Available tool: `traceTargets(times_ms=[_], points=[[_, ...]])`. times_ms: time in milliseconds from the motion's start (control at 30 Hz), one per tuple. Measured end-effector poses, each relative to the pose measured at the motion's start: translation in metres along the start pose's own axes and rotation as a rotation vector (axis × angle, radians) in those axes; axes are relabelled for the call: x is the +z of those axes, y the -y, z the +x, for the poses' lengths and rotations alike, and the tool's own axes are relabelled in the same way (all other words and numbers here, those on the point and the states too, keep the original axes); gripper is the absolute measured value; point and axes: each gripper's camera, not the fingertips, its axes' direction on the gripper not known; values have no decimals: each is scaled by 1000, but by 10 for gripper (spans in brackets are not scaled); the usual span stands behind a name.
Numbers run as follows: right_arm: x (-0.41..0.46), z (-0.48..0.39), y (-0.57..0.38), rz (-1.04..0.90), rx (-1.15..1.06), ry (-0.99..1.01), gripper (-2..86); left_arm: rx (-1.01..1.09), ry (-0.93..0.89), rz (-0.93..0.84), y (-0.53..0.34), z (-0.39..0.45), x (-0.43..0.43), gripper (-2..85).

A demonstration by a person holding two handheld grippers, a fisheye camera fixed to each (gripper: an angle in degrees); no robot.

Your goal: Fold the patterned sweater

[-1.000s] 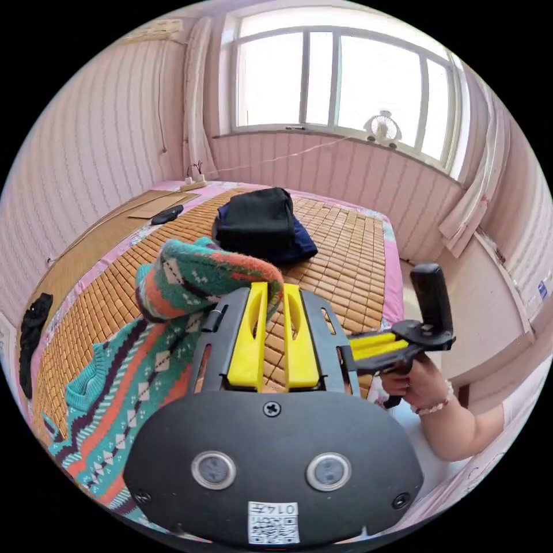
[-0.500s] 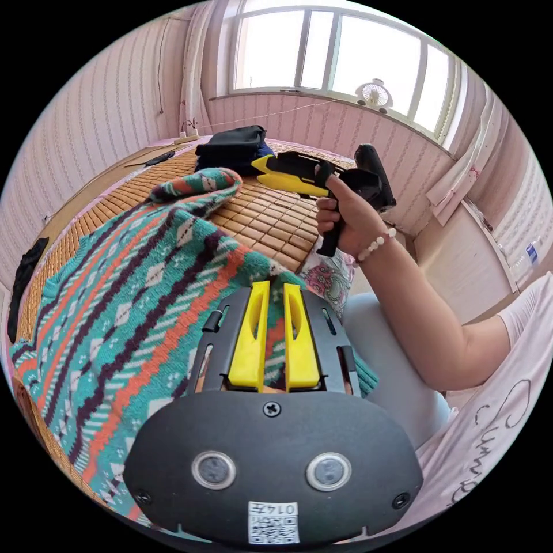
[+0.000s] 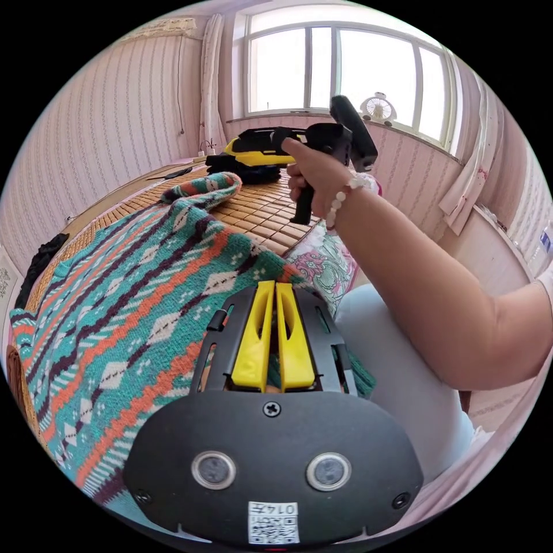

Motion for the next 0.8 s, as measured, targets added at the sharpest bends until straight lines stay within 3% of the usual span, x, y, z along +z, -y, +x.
traceTargets(times_ms=[133,200,333,400,467,533,667,733,800], points=[[25,-25,52,-38,-194,-173,87,18,1,7,-1,2,0,-10],[52,-10,73,-145,-153,-223,122,10,-17,20,-4,-1,0,-10],[107,40,81,-392,28,-43,98,-3,-47,29,-5,-7,1,-10],[87,40,70,-245,-21,-100,46,-13,-65,37,-6,-10,1,-9],[41,44,75,-55,14,75,35,-26,-71,45,-7,-12,2,-9],[-11,34,71,146,-28,70,28,-30,-78,45,-6,-14,1,-8],[-86,38,65,154,-58,-210,21,-54,-255,-31,6,-36,-1,-1],[-118,62,47,264,22,-261,27,-71,-348,-55,16,-51,-5,3],[-138,94,30,369,116,-176,48,-82,-326,-8,31,-69,-18,9]])
